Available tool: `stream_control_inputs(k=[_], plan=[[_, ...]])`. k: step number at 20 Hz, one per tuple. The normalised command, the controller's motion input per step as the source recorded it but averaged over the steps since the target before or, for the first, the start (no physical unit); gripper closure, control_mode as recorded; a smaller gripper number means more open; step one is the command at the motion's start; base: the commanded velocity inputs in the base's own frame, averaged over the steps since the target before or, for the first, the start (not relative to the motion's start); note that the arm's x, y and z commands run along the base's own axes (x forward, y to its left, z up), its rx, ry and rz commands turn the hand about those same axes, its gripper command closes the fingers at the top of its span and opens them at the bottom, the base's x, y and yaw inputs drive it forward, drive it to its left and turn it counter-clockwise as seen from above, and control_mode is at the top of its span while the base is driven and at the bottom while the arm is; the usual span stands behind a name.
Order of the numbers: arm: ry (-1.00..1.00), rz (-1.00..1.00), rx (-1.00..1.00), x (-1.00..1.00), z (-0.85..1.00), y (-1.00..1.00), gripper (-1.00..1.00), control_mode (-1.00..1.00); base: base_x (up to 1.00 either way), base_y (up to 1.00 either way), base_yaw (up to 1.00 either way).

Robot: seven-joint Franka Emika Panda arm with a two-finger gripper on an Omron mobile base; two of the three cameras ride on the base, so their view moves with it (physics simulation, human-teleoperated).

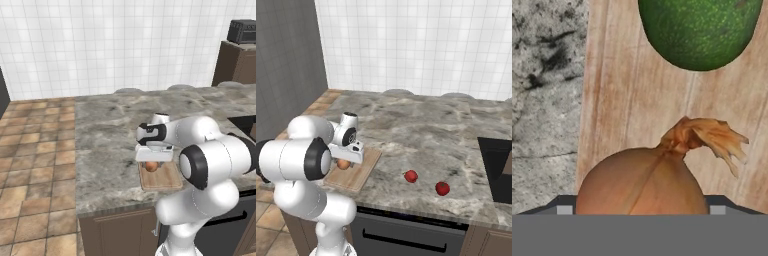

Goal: Place the avocado, onion, tomato, and bell pepper on the cutting board.

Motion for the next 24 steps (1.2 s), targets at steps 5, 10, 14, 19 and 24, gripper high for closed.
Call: stream_control_inputs(k=[5,10,14,19,24], plan=[[-0.01,0.0,0.0,-0.29,-0.05,0.0,-1.0,-1.0,0.0,0.0,0.0],[-0.01,0.0,0.0,-0.26,0.06,0.0,-1.0,-1.0,0.0,0.0,0.0],[0.0,0.0,0.0,-0.15,0.18,0.0,-1.0,-1.0,0.0,0.0,0.0],[-0.03,0.0,0.0,-0.11,0.43,0.0,-1.0,-1.0,0.0,0.0,0.0],[-0.1,0.0,0.0,-0.32,0.69,-0.02,-1.0,-1.0,0.0,0.0,0.0]])
